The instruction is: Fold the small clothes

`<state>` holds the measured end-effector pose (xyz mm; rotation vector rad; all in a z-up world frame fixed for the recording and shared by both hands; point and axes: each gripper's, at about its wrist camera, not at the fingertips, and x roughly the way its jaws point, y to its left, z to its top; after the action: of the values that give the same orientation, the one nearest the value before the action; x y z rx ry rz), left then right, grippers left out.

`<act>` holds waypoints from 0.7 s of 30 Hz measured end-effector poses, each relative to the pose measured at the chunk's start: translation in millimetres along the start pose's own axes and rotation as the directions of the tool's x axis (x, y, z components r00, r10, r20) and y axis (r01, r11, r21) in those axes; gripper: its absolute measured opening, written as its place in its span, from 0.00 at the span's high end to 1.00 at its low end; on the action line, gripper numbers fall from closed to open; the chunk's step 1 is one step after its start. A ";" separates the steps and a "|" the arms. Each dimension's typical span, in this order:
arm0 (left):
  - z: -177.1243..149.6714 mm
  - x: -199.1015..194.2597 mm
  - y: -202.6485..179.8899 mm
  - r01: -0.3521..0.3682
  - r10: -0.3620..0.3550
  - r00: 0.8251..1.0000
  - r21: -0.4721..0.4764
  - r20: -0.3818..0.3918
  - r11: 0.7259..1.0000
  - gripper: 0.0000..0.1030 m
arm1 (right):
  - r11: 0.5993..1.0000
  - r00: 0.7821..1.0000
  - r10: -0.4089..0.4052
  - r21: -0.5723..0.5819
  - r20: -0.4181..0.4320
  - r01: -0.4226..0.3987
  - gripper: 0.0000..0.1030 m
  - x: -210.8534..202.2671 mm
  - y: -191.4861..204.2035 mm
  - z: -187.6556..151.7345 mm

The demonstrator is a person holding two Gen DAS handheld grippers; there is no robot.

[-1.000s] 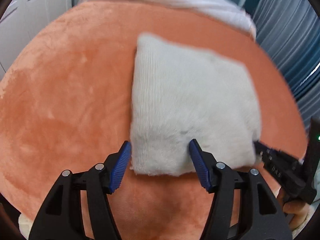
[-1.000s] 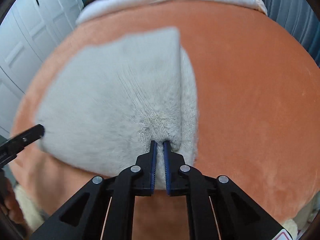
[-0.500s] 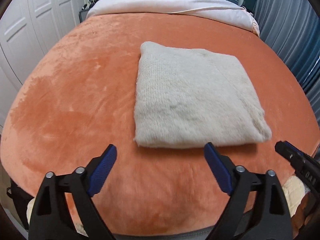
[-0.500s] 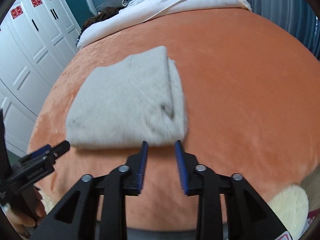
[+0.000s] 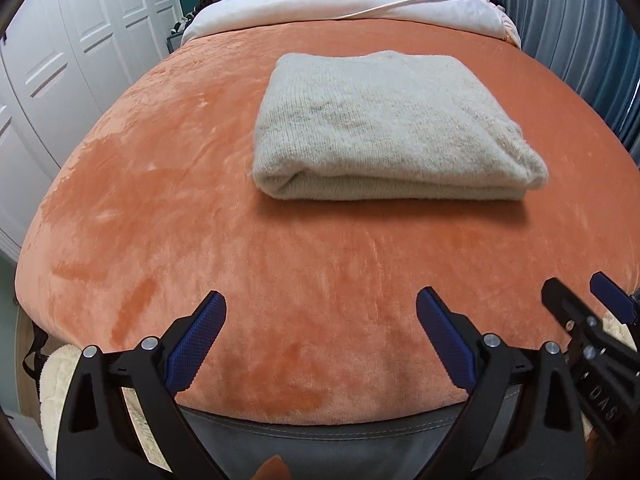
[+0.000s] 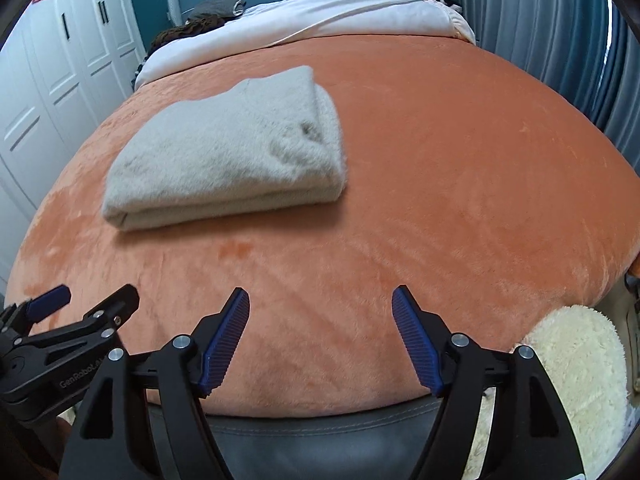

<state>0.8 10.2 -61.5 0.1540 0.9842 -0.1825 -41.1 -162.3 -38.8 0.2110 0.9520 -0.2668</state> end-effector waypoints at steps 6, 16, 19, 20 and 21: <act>-7.1 -3.2 1.9 -0.039 0.040 0.999 -0.024 0.026 0.999 0.09 | 0.998 1.000 0.002 -0.060 0.017 -0.001 0.30 -5.2 12.6 -9.6; -10.8 -7.5 3.1 -0.064 0.066 0.996 -0.034 0.058 0.997 0.14 | 0.999 0.999 -0.017 -0.044 0.028 0.018 0.30 -6.8 14.1 -14.5; -11.0 -7.0 3.0 -0.059 0.061 0.996 -0.033 0.063 0.998 0.14 | 0.999 0.999 -0.023 -0.041 0.031 0.024 0.30 -8.1 12.3 -15.7; -11.0 -7.7 1.5 -0.060 0.062 0.996 -0.029 0.067 0.998 0.14 | 0.999 0.999 -0.022 -0.038 0.032 0.024 0.30 -8.5 11.1 -15.9; -10.8 -7.7 1.1 -0.061 0.063 0.996 -0.025 0.070 0.998 0.14 | 0.999 0.999 -0.023 -0.037 0.033 0.024 0.30 -8.6 9.4 -15.7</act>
<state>-11.9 14.2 -60.9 0.1561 0.9094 -0.1190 -55.1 -147.7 -40.1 0.1609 0.9272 -0.2729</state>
